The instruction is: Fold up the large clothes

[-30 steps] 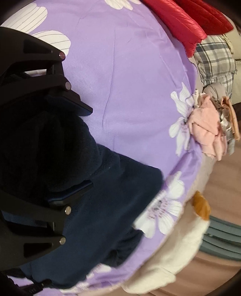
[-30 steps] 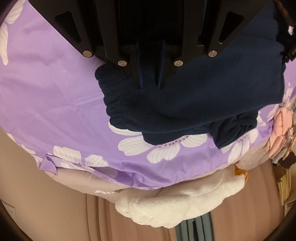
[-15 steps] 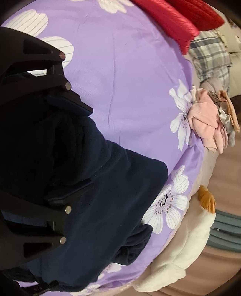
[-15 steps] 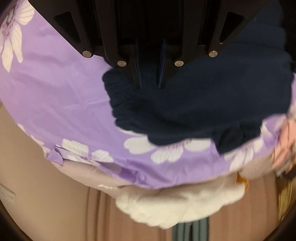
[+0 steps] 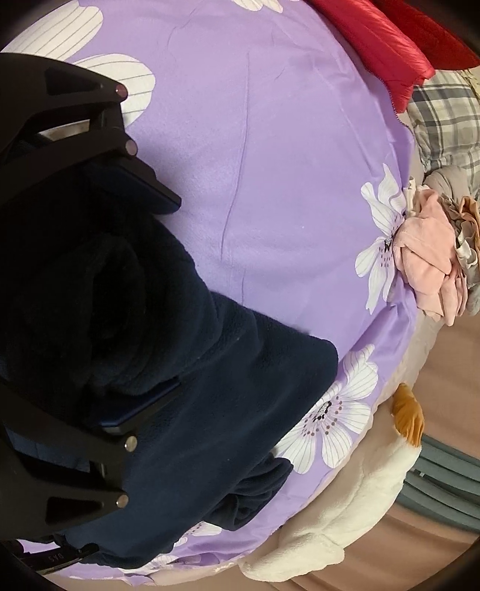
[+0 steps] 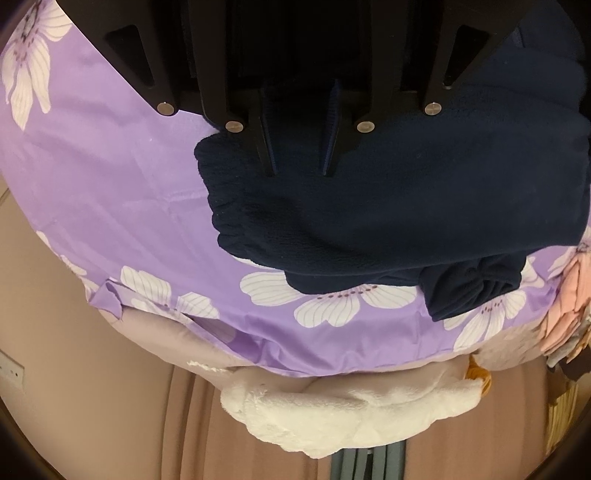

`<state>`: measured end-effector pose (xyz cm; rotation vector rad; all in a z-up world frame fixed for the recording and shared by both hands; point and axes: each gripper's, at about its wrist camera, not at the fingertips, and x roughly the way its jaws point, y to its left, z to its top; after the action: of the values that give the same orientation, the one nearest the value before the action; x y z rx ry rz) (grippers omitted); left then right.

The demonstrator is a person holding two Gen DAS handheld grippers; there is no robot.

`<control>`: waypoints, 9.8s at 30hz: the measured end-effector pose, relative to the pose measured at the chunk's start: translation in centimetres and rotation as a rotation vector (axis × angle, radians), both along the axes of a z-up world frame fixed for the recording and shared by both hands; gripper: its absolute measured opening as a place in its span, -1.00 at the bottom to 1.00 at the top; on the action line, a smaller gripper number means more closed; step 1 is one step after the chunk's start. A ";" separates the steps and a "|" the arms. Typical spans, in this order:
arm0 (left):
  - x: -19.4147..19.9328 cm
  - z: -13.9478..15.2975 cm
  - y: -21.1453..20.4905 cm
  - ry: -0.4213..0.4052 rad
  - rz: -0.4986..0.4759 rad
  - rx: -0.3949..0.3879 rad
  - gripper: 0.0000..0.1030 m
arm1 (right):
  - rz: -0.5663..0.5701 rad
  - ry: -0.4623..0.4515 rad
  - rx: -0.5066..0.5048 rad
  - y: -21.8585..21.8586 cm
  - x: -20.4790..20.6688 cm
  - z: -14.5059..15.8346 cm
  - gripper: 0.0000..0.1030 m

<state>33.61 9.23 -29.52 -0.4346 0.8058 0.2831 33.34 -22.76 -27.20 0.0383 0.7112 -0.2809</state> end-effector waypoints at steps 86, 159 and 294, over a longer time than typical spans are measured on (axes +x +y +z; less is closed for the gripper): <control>-27.8 -0.2 0.9 -0.069 -0.149 -0.405 0.91 | -0.113 0.031 0.430 -5.9 -25.1 -3.6 0.67; -29.6 -2.2 -1.3 -0.141 -0.237 -0.535 -0.06 | 0.051 -0.123 0.744 -3.6 -28.5 -5.6 -0.27; 3.9 13.3 3.3 -0.252 -0.108 -0.314 0.92 | 0.141 -0.239 0.894 -9.6 3.5 9.0 0.57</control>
<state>37.52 12.51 -16.24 -0.7040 0.6240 -0.0015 36.83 -32.34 -18.23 0.8545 0.5500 0.1931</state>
